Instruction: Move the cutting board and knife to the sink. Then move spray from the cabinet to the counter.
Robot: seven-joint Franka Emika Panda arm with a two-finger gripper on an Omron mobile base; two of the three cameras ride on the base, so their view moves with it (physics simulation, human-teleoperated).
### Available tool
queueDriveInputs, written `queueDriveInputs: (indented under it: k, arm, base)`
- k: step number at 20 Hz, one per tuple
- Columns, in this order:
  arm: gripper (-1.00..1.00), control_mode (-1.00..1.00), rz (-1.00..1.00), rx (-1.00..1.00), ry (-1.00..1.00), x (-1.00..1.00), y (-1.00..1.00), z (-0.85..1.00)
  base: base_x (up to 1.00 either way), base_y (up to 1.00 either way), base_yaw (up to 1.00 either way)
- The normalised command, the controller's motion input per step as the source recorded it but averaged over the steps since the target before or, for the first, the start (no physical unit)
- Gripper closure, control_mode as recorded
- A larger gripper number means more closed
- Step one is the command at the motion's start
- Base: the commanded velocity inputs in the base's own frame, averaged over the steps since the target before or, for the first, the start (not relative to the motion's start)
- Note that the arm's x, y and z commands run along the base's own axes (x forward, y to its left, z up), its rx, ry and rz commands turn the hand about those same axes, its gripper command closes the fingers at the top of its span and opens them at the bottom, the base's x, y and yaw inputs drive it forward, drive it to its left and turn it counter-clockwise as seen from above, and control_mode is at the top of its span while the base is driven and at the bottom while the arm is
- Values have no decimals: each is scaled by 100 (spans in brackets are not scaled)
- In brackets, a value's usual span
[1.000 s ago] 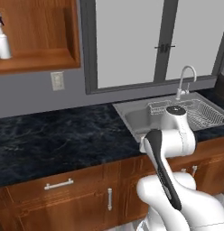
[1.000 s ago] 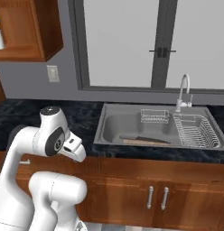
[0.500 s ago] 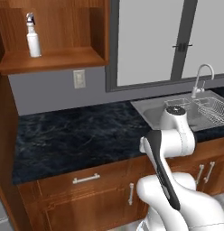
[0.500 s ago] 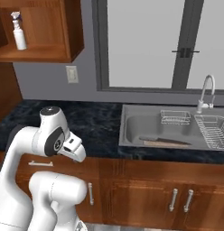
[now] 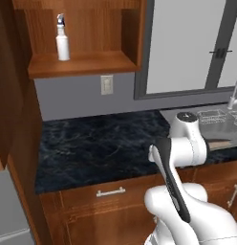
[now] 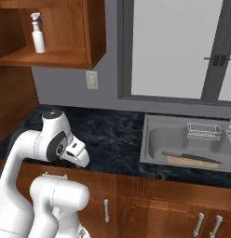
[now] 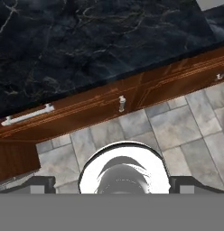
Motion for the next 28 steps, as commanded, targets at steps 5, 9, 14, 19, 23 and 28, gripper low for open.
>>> queueDriveInputs:
  k: [5,9,14,19,23,28]
  arm:
    - [-100,100,0,0,0,0,0,0]
    - [-100,100,0,0,0,0,0,0]
    - [-100,100,0,0,0,0,0,0]
    - [-100,100,0,0,0,0,0,0]
    - [-100,100,0,0,0,0,0,0]
    - [-100,100,0,0,0,0,0,0]
  base:
    - [44,39,26]
    - [22,37,14]
    - [5,36,1]
    - [11,37,0]
    - [25,36,0]
    - [34,27,0]
